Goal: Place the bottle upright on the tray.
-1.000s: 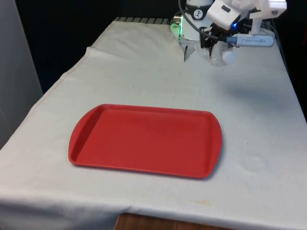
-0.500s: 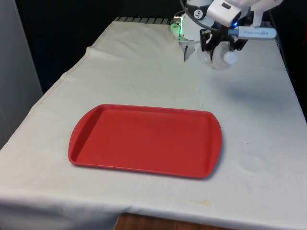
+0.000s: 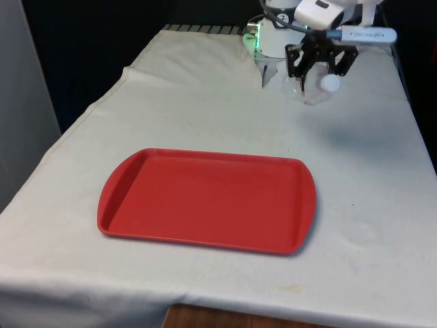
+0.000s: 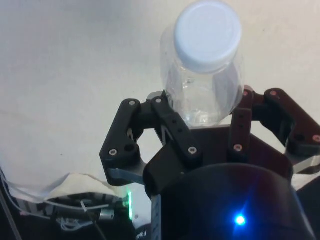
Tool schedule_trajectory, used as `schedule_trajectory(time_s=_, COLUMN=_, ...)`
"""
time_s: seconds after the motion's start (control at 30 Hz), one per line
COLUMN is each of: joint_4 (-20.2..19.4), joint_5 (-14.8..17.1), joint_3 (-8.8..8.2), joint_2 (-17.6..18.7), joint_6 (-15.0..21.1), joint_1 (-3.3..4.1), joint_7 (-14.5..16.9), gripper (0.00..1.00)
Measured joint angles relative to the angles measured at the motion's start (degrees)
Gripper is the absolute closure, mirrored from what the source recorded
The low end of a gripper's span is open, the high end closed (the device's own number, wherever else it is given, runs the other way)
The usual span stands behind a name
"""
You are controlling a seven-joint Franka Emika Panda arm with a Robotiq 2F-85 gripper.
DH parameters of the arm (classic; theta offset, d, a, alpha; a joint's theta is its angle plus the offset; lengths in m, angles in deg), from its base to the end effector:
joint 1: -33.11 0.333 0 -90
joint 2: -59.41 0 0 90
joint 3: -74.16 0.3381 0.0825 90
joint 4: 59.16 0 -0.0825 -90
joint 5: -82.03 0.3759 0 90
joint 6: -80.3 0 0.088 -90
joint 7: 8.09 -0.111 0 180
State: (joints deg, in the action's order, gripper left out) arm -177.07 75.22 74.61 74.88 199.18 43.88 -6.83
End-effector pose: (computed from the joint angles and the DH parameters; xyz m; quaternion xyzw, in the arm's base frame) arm 0.5479 0.1020 0.3094 0.9806 0.1424 -0.1214 0.0577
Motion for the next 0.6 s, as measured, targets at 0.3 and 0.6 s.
schedule_trajectory(time_s=0.3, joint_4=-1.2, joint_5=0.0, joint_3=-0.23, joint_2=-0.74, joint_6=2.75, joint_1=0.0, joint_7=0.0, gripper=0.65)
schedule_trajectory(time_s=0.6, joint_4=-3.44, joint_5=0.0, joint_3=-0.52, joint_2=-2.01, joint_6=8.14, joint_1=0.0, joint_7=0.0, gripper=0.65)
